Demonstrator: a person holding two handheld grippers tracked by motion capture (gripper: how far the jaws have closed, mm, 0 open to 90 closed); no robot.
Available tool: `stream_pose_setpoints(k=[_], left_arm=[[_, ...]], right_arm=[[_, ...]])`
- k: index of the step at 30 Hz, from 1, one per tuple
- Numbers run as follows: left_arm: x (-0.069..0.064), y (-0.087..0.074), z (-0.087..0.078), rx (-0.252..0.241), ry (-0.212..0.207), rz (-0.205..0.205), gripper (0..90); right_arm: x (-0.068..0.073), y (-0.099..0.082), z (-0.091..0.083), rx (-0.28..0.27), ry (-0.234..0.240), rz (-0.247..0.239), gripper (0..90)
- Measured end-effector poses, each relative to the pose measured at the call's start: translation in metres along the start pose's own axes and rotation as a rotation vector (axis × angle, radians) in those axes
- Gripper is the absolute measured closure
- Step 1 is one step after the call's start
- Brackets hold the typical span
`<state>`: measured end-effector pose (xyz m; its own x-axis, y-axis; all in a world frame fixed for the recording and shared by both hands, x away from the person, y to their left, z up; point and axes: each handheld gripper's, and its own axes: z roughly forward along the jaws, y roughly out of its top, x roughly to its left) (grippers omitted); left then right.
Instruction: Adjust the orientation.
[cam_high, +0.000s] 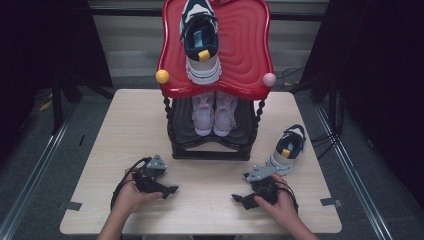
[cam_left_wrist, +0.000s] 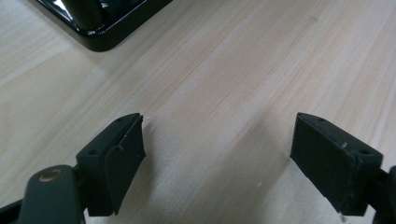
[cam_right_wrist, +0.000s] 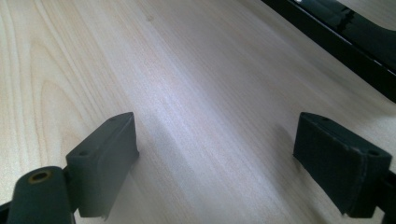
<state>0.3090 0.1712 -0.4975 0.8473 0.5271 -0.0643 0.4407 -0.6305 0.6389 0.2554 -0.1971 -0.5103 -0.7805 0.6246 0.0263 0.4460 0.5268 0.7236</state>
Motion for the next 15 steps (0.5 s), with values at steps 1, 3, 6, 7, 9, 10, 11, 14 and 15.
stream_pose_setpoints(k=[1,3,6,7,9,10,11,14,15], left_arm=[[-0.001,-0.002,0.000,-0.013,0.006,0.000,16.7],[-0.002,-0.004,0.001,-0.032,0.017,0.006,16.1],[-0.003,-0.006,0.001,-0.039,0.030,0.022,15.9],[-0.004,-0.006,0.001,-0.041,0.030,0.019,15.6],[-0.004,-0.008,0.001,-0.055,0.030,0.018,14.8],[-0.004,-0.009,0.001,-0.062,0.035,0.017,14.7],[-0.005,-0.011,0.001,-0.076,0.032,0.014,14.7],[-0.005,-0.013,0.001,-0.097,0.040,0.010,14.5],[-0.005,-0.014,0.002,-0.103,0.041,0.014,14.4]], right_arm=[[0.000,0.000,0.000,0.001,0.000,0.000,12.8],[0.000,0.000,0.000,0.000,0.000,0.000,12.8],[0.000,0.000,0.000,0.000,0.000,0.000,12.8],[0.000,0.000,0.000,0.000,0.000,0.000,12.8],[0.000,0.000,0.000,0.000,0.000,0.000,12.8],[0.000,0.000,0.000,0.000,0.000,0.000,12.8],[0.000,0.000,0.000,0.000,0.000,0.000,12.7],[0.000,0.000,0.000,0.001,0.001,0.000,12.7],[0.000,0.000,0.000,0.000,0.000,0.000,12.7]])
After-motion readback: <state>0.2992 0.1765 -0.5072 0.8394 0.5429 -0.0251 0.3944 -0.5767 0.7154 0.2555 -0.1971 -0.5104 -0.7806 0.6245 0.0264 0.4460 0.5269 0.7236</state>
